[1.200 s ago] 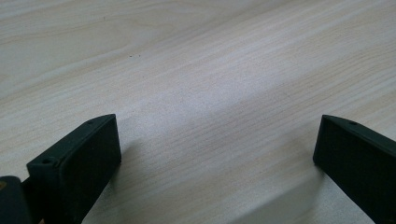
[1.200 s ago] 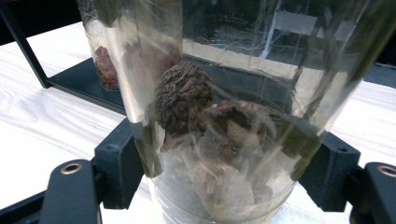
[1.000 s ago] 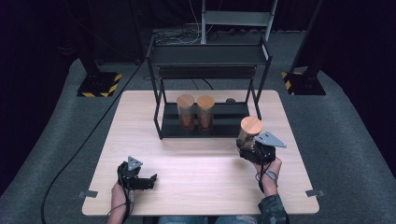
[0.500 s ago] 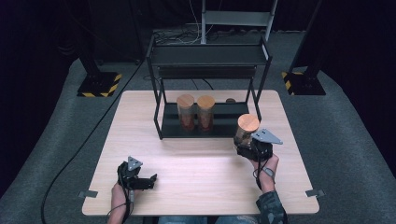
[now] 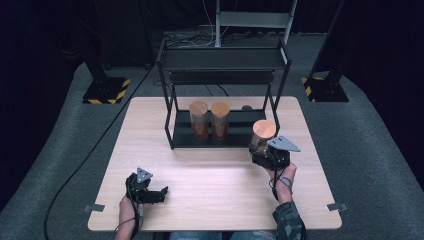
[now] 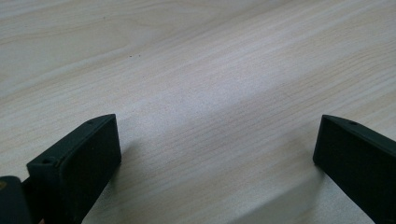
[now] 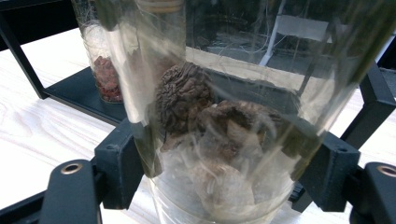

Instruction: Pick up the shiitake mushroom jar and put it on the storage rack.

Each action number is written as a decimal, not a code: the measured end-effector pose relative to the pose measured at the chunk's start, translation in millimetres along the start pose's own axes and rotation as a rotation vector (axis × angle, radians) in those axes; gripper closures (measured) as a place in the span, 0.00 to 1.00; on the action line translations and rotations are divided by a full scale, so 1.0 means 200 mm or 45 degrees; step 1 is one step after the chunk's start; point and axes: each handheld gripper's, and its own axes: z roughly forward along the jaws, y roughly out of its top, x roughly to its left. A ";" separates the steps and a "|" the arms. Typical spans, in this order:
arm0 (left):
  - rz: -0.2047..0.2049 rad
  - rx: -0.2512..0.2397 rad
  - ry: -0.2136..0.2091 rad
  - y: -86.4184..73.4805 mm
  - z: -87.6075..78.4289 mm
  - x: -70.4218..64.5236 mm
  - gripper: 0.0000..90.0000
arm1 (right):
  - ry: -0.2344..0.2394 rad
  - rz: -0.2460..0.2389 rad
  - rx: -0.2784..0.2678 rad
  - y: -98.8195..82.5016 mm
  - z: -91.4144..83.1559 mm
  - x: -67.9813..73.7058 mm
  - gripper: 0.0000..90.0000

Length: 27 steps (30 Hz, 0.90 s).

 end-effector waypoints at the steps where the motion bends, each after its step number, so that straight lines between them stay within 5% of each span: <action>1: 0.000 0.000 0.000 0.00 0.00 0.00 0.00 | 0.000 0.000 0.000 0.00 0.00 0.00 0.27; 27: -0.001 0.000 0.001 0.00 0.00 0.00 0.00 | 0.004 -0.006 0.013 0.02 0.08 0.00 0.27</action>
